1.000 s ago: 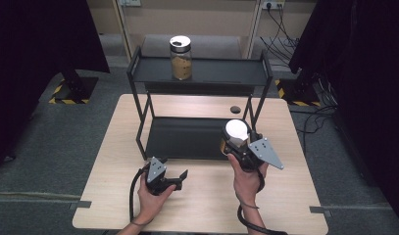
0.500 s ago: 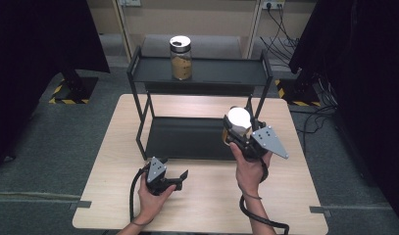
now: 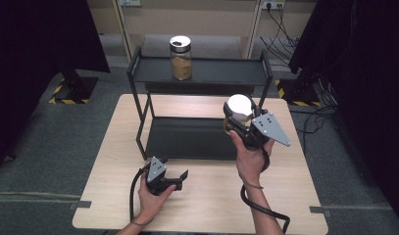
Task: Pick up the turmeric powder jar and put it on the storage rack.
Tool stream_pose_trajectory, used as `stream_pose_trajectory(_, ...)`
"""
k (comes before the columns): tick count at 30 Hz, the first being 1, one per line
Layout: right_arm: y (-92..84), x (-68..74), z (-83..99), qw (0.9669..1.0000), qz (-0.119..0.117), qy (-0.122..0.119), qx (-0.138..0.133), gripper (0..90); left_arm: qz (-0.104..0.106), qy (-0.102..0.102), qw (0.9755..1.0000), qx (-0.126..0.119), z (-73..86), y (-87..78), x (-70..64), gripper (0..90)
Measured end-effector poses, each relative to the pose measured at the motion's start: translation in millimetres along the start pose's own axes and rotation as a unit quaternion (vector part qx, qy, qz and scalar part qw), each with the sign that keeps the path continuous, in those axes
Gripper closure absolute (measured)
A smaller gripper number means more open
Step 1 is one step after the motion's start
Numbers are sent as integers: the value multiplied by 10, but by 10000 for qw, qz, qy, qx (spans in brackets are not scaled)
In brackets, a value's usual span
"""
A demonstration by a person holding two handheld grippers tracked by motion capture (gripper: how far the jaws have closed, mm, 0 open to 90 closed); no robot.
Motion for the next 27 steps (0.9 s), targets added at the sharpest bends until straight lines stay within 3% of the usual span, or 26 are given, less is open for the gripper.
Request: stream_pose_trajectory(27,173,-161,-422,9995,166,-65,-261,311,15,15,10000,26,-3,1,-2,36)
Point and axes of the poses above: each handheld gripper's, and its own axes: y roughly forward along the jaws, z roughly out of its underside, x roughly to its left, the point moved 8 cm from there along y, roughly forward along the jaws, and after that the axes turned 14 degrees about -y, right-handed, at the moved point
